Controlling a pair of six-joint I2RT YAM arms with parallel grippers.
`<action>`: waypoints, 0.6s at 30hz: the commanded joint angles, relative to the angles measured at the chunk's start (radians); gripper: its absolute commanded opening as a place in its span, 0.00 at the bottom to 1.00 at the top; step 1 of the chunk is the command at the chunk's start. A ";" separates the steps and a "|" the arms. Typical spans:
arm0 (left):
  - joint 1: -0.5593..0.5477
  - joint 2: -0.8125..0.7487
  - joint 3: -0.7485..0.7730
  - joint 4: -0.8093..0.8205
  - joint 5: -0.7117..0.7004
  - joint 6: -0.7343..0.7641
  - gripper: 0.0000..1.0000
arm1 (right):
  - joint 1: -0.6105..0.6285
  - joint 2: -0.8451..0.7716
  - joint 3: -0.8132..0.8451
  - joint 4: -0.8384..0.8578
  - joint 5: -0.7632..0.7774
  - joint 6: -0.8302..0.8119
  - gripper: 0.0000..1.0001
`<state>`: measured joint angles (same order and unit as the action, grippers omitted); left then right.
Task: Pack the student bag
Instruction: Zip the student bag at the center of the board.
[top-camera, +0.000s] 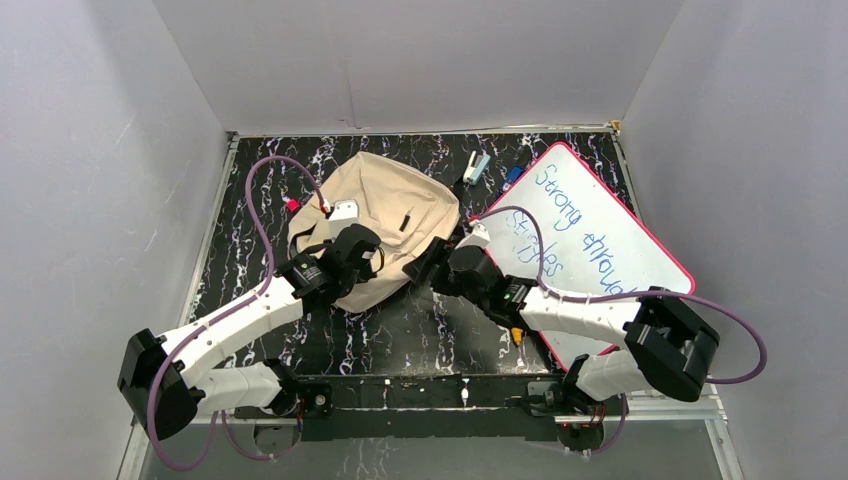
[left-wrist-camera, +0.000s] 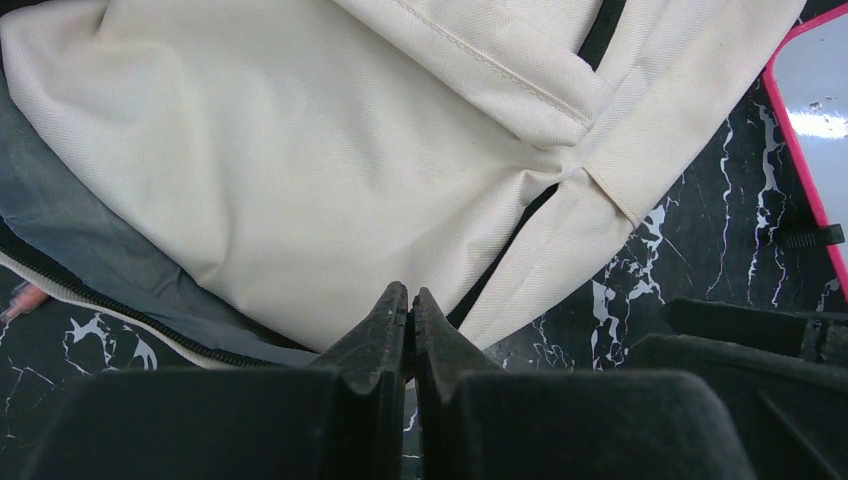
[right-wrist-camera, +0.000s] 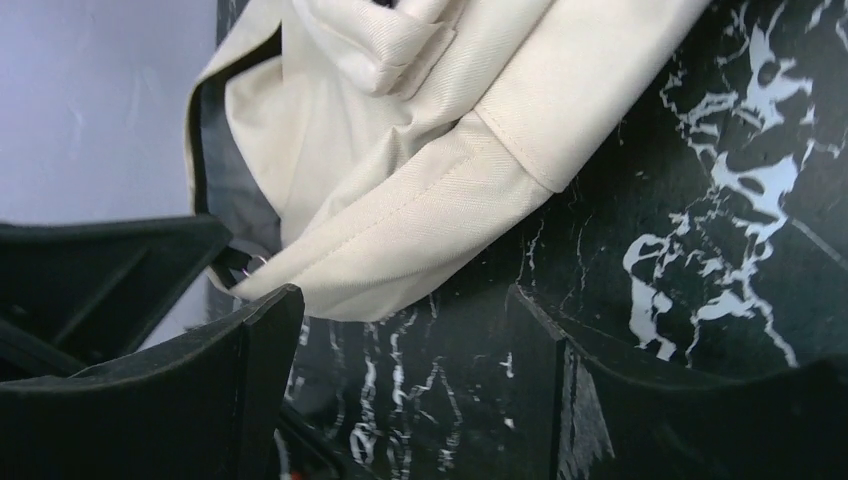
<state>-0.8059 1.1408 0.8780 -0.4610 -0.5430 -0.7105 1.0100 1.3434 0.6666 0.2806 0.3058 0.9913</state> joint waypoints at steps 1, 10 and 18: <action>0.002 -0.017 0.000 -0.006 -0.035 -0.004 0.00 | 0.001 -0.017 0.006 -0.001 0.099 0.376 0.85; 0.001 -0.018 0.005 -0.005 -0.019 0.003 0.00 | 0.001 0.128 0.086 -0.057 0.065 0.523 0.87; 0.001 -0.019 0.009 -0.003 -0.001 0.012 0.00 | -0.002 0.231 0.147 0.006 0.047 0.482 0.70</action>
<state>-0.8059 1.1408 0.8780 -0.4606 -0.5335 -0.7063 1.0100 1.5444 0.7528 0.2279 0.3519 1.4673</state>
